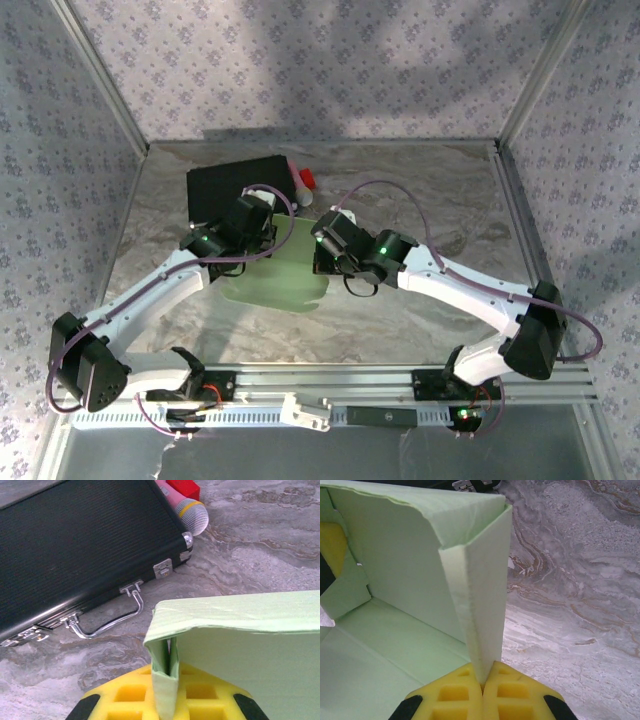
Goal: Fold the paper box
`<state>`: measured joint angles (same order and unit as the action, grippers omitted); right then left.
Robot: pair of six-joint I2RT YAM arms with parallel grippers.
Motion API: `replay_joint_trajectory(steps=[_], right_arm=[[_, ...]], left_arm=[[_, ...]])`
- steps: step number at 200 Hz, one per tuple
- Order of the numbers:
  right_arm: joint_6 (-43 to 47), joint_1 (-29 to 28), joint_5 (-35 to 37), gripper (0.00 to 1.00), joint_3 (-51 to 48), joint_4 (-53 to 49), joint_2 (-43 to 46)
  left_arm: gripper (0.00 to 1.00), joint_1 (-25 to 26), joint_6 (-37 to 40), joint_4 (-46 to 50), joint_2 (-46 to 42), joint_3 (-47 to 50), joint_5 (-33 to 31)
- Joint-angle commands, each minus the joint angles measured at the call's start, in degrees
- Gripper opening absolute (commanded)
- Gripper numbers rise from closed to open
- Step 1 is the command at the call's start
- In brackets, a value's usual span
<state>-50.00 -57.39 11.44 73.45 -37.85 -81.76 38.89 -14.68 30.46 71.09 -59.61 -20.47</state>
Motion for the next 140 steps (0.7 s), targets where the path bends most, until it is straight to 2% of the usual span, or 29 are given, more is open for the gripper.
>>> replay_joint_trajectory(steps=[1, 35, 56, 75, 116, 140], right_arm=[[-0.4, 0.0, -0.2, 0.0, 1.7, -0.2, 1.7], [-0.5, 0.1, -0.3, 0.0, 1.7, -0.3, 1.5], [-0.5, 0.2, -0.4, 0.0, 1.3, -0.1, 1.6], [-0.6, 0.2, -0.4, 0.0, 1.1, 0.1, 1.5], [-0.7, 0.5, -0.5, 0.0, 0.4, 0.4, 1.6], [-0.8, 0.6, -0.6, 0.0, 0.3, 0.6, 1.4]], left_arm=[[0.0, 0.5, -0.2, 5.6, 1.9, -1.2, -11.0], [0.0, 3.8, -3.7, 6.8, 2.3, -0.7, -21.2], [0.0, 4.9, -3.6, 5.0, 1.3, 0.2, -21.8], [0.01, 4.9, -2.2, 3.3, 0.1, 0.5, -16.9], [0.37, 3.5, 0.0, 3.3, -3.6, -0.9, -3.3], [0.47, 1.3, -1.0, 5.4, -5.0, -3.2, 4.2]])
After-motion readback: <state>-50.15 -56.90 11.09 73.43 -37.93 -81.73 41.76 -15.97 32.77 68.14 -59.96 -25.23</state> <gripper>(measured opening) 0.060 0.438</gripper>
